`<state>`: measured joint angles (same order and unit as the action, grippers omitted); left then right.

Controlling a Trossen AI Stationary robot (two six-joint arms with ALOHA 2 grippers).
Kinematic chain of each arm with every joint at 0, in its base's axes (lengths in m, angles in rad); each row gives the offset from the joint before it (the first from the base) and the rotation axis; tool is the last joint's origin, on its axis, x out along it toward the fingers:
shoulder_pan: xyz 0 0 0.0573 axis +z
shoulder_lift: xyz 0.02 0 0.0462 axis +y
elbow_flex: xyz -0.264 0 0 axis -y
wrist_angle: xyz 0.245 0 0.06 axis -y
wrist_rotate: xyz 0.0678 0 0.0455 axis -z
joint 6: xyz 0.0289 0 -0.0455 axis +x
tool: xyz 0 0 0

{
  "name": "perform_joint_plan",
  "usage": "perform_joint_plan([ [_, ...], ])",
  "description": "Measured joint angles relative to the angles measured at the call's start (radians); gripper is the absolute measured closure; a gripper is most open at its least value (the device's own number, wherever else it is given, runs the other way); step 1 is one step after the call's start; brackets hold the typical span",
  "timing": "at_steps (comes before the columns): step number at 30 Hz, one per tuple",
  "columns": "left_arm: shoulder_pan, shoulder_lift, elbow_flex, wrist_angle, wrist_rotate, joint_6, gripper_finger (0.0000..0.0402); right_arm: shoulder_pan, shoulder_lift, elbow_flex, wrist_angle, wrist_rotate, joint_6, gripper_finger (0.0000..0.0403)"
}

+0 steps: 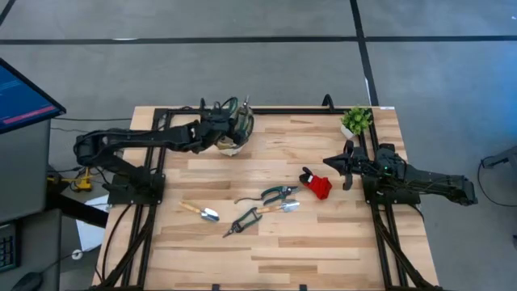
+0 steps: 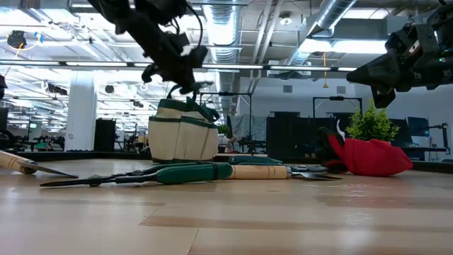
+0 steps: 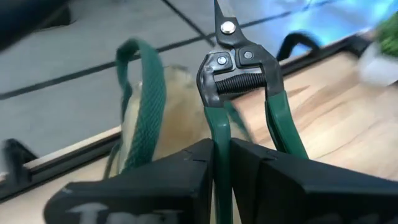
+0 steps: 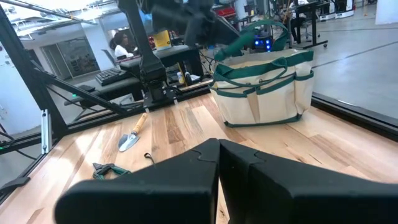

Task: Pick & Place Garden tools in Gardening bag
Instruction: Put the top green shear scissors into the brown gardening bag

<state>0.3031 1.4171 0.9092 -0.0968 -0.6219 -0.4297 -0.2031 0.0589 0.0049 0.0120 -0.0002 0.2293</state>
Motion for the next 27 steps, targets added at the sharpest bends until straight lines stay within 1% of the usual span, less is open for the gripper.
perform_joint_plan([
  [3,0.001,0.024,0.000,0.000,-0.071,0.015,0.0384,0.000,0.000,0.000,0.000,0.000,0.000,0.0403],
  [6,0.001,0.027,0.000,0.000,-0.114,0.035,0.0383,0.000,0.000,0.000,0.000,0.000,0.000,0.0403],
  [11,0.001,0.027,0.000,-0.006,-0.116,0.037,0.0383,0.000,0.000,0.000,0.000,0.000,-0.001,0.0403],
  [17,0.007,0.027,0.000,-0.095,-0.114,0.029,0.0383,0.000,0.000,0.000,0.000,0.000,-0.001,0.0403],
  [27,0.007,0.027,-0.001,-0.098,-0.112,0.022,0.0383,0.000,0.000,0.000,0.000,0.000,-0.001,0.0403],
])
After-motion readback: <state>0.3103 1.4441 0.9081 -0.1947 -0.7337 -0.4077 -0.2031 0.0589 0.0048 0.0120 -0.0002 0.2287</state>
